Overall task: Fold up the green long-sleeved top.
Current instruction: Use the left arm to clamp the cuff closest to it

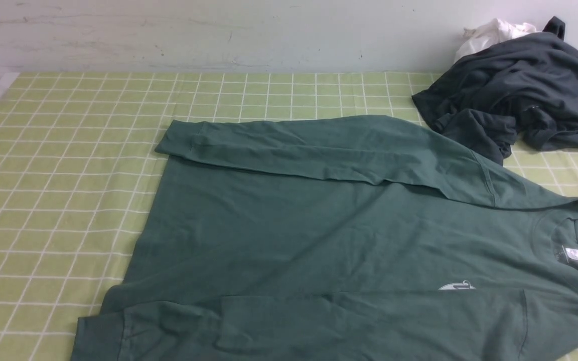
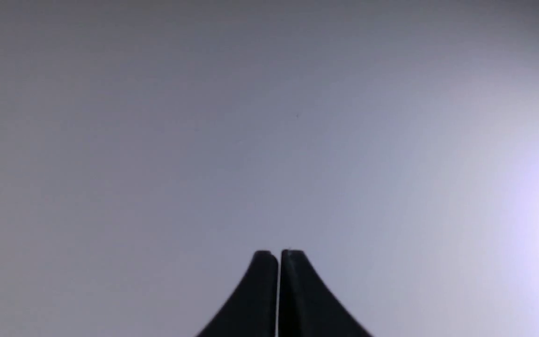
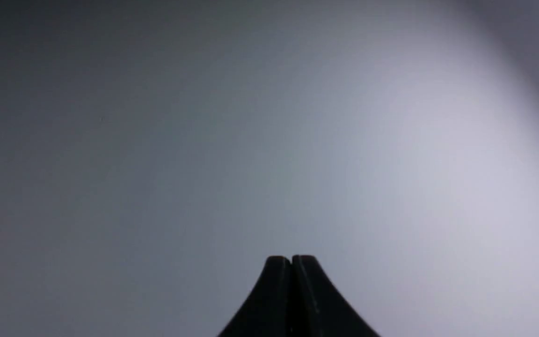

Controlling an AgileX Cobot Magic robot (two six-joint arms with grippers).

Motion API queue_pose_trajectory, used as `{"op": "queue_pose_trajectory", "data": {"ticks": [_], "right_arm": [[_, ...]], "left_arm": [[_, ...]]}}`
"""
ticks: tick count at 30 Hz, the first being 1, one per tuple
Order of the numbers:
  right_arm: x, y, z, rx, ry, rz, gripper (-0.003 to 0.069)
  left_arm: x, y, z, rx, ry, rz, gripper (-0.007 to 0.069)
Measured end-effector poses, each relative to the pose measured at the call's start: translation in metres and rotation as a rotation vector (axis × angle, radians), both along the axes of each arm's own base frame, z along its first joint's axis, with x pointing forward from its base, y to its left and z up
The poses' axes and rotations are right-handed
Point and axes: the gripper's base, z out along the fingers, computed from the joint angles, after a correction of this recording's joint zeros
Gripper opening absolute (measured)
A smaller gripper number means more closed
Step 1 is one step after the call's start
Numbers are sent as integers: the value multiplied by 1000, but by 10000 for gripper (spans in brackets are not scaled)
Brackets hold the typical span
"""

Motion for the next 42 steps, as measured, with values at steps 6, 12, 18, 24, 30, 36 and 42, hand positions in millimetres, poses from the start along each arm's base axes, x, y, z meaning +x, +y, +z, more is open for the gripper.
{"op": "queue_pose_trajectory", "data": {"ticks": [6, 12, 18, 24, 30, 36, 42], "right_arm": [[52, -10, 41, -60, 489, -109, -10], [109, -9, -10, 6, 1035, -69, -10], [136, 36, -64, -389, 1569, 176, -10], [156, 76, -78, -581, 1643, 449, -10], [161, 90, -75, -591, 1596, 590, -10], [161, 93, -74, -608, 1578, 625, -10], [160, 94, -74, -594, 1577, 634, -10]], "left_arm": [[47, 10, 43, -38, 395, 99, -3], [107, 22, -15, -256, 1045, 182, -3], [136, -10, -69, -57, 1595, 28, -2], [173, -30, -116, -16, 1902, -99, 160], [210, -16, -164, -82, 2065, -29, 442], [225, 0, -202, -141, 2187, 25, 507], [232, 0, -213, -142, 2185, 33, 465]]}}
